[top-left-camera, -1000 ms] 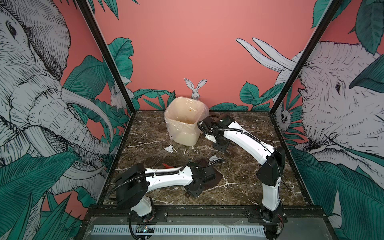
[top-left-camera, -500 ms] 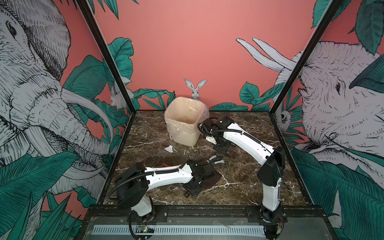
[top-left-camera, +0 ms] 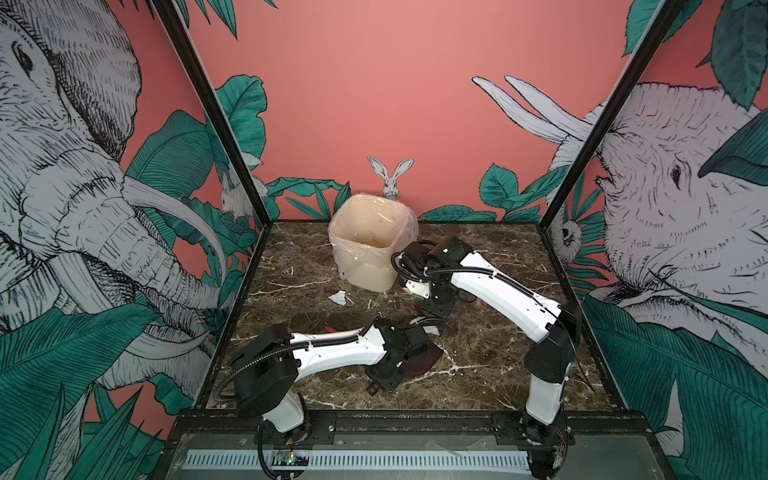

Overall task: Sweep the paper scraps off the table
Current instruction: 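Sweep the white scrap with the right brush toward the maroon dustpan, then lift the maroon dustpan with the left gripper up to the cream bin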

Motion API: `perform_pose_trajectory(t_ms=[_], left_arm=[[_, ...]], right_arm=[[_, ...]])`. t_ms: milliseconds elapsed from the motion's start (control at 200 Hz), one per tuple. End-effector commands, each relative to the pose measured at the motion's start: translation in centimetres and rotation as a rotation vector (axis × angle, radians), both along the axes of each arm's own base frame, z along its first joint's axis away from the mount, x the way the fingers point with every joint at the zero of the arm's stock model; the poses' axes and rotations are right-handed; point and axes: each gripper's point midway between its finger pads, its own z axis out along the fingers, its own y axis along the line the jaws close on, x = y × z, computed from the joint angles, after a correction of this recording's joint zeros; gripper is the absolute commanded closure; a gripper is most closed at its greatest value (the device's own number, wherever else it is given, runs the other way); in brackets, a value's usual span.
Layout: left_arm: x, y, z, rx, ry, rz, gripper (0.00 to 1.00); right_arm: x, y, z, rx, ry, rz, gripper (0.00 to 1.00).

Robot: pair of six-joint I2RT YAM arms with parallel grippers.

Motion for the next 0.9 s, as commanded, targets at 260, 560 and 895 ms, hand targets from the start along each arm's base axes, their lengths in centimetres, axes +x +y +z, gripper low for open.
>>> perform_pose_trajectory(t_ms=[260,560,895], left_arm=[[0.2,0.0,0.7,0.003,0.002,0.003,1.0],[1.3,0.2,2.2,-0.019,-0.078,0.005,1.0],[2.6,0.8,6.4,-0.068,-0.191,-0.006,1.0]], right_arm=[[-2.4,-0.9,4.6,0.105,-0.018,-0.041,1.0],[0.9,-3.1,5.0,0.052,-0.142,-0.131,1.0],[2.3,-6.4,4.7,0.161,-0.163,-0.298,1.0]])
